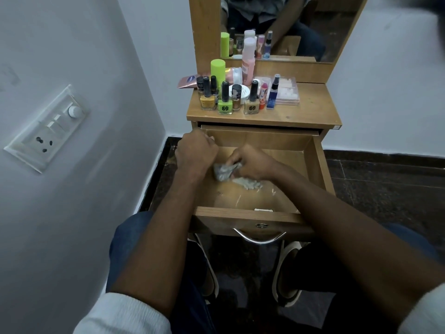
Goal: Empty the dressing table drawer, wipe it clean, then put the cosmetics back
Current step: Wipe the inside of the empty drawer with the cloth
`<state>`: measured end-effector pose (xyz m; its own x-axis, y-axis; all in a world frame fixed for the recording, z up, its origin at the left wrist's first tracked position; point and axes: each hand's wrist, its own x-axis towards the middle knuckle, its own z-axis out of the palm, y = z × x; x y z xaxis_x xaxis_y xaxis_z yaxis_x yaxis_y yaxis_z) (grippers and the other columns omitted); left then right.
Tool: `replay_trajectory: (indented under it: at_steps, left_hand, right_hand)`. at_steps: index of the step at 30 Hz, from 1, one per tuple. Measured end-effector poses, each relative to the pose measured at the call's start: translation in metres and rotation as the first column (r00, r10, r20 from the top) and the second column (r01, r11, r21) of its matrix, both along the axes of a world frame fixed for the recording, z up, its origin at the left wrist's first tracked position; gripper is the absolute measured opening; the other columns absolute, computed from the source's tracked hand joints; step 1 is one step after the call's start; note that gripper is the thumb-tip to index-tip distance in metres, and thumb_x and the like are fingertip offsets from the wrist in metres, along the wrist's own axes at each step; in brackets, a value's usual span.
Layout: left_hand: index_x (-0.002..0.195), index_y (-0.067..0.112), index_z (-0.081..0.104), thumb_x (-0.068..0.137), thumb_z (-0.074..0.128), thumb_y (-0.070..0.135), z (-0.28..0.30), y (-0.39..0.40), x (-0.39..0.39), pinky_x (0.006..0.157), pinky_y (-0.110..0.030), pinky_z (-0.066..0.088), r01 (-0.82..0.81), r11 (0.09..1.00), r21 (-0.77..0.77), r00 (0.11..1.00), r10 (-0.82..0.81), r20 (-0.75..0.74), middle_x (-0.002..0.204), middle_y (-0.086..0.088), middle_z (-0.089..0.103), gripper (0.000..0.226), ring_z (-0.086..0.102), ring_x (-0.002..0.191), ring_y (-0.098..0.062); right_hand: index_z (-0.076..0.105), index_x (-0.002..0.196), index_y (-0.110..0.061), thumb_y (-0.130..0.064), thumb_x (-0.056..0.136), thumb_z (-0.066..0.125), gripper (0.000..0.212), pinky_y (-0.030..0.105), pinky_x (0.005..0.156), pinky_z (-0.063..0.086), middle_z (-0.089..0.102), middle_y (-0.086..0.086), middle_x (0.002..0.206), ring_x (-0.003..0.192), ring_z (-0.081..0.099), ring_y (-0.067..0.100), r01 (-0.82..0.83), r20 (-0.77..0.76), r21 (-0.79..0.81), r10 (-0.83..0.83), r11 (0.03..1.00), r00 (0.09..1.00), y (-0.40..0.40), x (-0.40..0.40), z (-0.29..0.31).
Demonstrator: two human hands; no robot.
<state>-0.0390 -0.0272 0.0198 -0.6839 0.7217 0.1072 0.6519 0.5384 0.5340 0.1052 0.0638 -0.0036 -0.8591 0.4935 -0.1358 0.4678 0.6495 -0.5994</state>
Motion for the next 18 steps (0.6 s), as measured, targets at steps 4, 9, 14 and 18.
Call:
replay_trajectory:
  at_steps: [4,9,14,18]
  left_hand:
    - [0.108,0.012,0.071,0.102,0.058,0.035,-0.002,-0.002,0.007,0.079,-0.04,0.051,0.043,0.998,-0.045,0.994,-0.047,-0.094,0.105,-0.011,0.074,0.027,0.07,0.101,-0.034]
    - [0.104,0.017,0.075,0.1,0.061,0.037,0.0,-0.001,0.012,0.078,-0.038,0.049,0.109,0.983,-0.151,0.972,-0.136,-0.189,0.103,-0.006,0.075,0.025,0.071,0.098,-0.031]
    - [0.102,0.02,0.078,0.1,0.057,0.037,0.001,0.005,0.019,0.08,-0.04,0.052,0.174,0.963,-0.207,0.94,-0.225,-0.256,0.108,-0.006,0.074,0.026,0.072,0.097,-0.032]
    - [0.101,0.02,0.079,0.101,0.059,0.039,0.001,0.007,0.019,0.081,-0.041,0.055,0.196,0.956,-0.218,0.937,-0.248,-0.245,0.109,-0.006,0.072,0.028,0.071,0.096,-0.031]
  right_hand:
    - [0.081,0.105,-0.015,-0.011,0.077,0.089,0.029,0.025,0.073,0.053,0.075,-0.006,0.095,0.079,0.066,0.007,-0.102,0.099,-0.022,0.103,0.995,0.99,-0.003,0.006,0.001]
    - [0.08,0.107,-0.015,-0.009,0.077,0.089,0.032,0.021,0.069,0.051,0.078,-0.002,0.101,0.078,0.066,0.003,0.17,0.007,0.02,-0.17,0.985,0.985,0.017,0.02,0.0]
    - [0.081,0.1,-0.016,-0.009,0.075,0.09,0.027,0.015,0.063,0.052,0.078,-0.007,0.09,0.075,0.068,0.003,0.006,0.168,-0.137,0.017,0.991,0.986,0.015,0.033,0.004]
    - [0.08,0.104,-0.014,-0.01,0.075,0.09,0.031,0.02,0.066,0.052,0.078,-0.001,0.101,0.09,0.071,0.014,0.196,0.076,-0.012,-0.194,0.981,0.978,0.028,0.045,0.005]
